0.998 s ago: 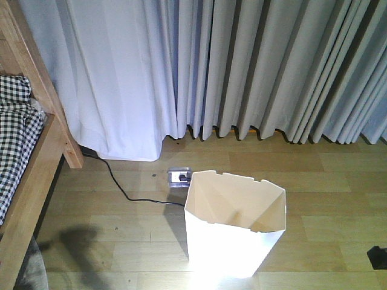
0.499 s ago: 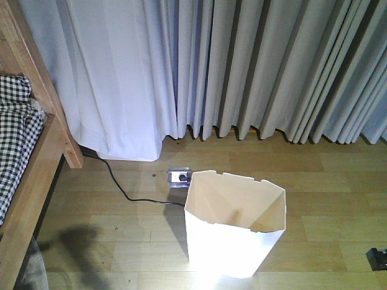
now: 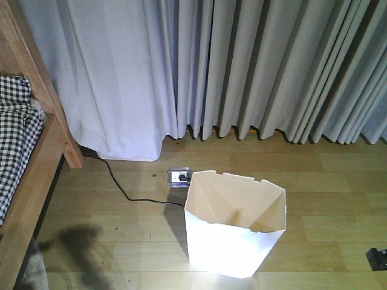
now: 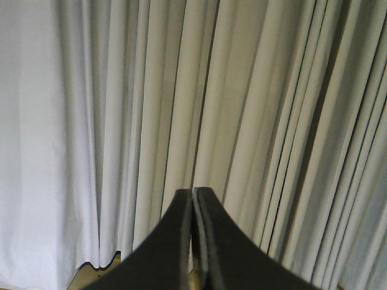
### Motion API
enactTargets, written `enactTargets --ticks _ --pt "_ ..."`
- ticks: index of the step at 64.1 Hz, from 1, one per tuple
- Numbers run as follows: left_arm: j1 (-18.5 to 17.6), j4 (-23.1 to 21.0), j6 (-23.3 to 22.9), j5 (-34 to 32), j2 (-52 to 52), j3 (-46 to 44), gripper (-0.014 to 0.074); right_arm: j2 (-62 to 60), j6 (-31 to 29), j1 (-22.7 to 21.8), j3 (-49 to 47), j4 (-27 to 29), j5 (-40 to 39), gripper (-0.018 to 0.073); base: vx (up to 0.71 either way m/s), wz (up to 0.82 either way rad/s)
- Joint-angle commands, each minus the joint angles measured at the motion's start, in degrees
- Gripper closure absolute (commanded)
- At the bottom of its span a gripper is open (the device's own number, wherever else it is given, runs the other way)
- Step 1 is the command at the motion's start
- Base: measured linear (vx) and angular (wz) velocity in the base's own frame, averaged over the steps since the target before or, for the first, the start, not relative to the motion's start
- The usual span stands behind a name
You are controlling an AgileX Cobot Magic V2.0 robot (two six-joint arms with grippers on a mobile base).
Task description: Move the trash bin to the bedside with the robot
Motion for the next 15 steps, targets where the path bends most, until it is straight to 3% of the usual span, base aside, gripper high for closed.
enactTargets --ticks 1,15 --pt "-0.2 -0.1 -0.2 -3.8 -0.8 0.2 0.0603 -0.9 -0.6 0.1 0.4 -0.5 -4.8 0.0566 0.00 0.00" --pt "-0.2 -0.1 -0.2 -3.8 -0.8 0.2 0.0603 -0.9 -0.6 0.1 0.4 -0.5 -4.8 0.0566 0.00 0.00"
